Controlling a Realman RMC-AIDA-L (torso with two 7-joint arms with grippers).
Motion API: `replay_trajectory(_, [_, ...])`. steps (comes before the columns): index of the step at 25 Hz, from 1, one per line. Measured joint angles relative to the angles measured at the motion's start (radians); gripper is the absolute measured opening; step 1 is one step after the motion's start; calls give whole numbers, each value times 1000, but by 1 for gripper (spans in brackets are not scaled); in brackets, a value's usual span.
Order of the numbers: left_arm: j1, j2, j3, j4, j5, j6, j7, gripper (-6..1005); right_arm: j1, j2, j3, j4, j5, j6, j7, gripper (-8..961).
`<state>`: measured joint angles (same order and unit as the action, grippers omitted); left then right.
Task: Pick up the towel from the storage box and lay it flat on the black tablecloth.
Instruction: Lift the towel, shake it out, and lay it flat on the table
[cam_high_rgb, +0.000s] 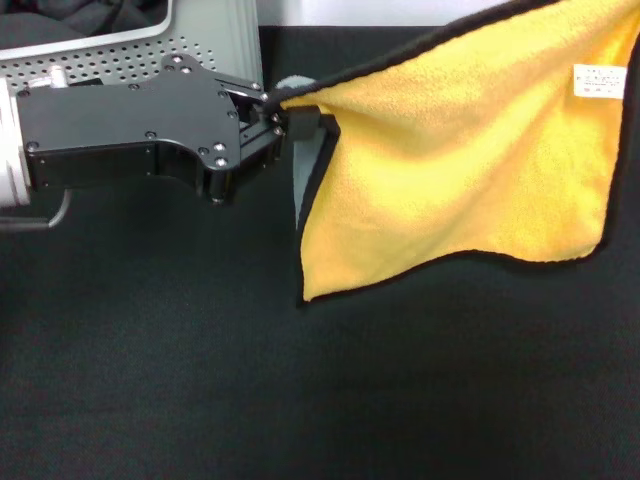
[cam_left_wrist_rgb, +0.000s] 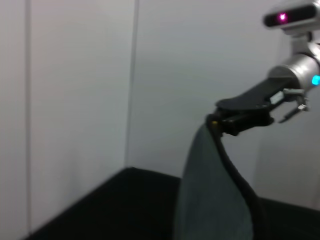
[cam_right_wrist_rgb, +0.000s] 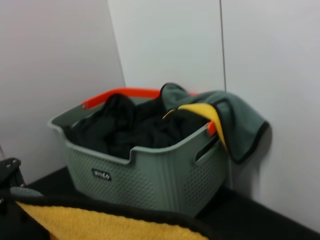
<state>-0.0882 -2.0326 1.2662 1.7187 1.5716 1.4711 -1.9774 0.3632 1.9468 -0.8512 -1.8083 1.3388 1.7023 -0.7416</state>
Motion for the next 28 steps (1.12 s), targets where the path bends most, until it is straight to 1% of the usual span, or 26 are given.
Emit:
replay_trajectory(1, [-11, 4, -6, 1, 5, 16, -12, 21, 4, -6, -3, 0, 0, 10, 6, 29])
replay_trajectory(2, [-34, 12, -10, 1, 21, 42, -35, 21, 10, -11, -5, 2, 0, 21, 11, 29])
replay_trajectory(4, [-69, 19, -12, -3, 57, 78, -64, 21, 27, -13, -6, 9, 0, 45, 13, 30])
replay_trajectory(7, [-116, 21, -15, -8, 102, 133, -84, 20, 45, -15, -9, 12, -1, 59, 18, 30])
replay_trajectory(11, [-155, 32, -36, 2, 113, 195, -97, 20, 58, -21, -4, 11, -20, 63, 24, 31])
replay_trajectory(14, [-176, 49, -55, 29, 126, 213, -126, 21, 62, -22, 3, 10, -35, 62, 24, 32])
replay_trajectory(16, [-192, 65, -63, 47, 144, 215, -146, 21, 63, -25, 5, 6, -48, 60, 24, 33])
replay_trajectory(19, [-213, 74, -57, 71, 188, 217, -159, 21, 63, -30, 6, 3, -63, 56, 26, 33])
replay_trajectory(21, [-226, 68, -54, 94, 238, 219, -168, 21, 65, -32, 6, 2, -66, 56, 31, 34])
replay_trajectory(26, [-256, 44, -51, 175, 355, 250, -175, 20, 69, -35, 7, -3, -67, 56, 34, 35])
replay_trajectory(28, [-258, 40, -51, 208, 382, 255, -175, 20, 71, -35, 11, -4, -67, 56, 35, 36])
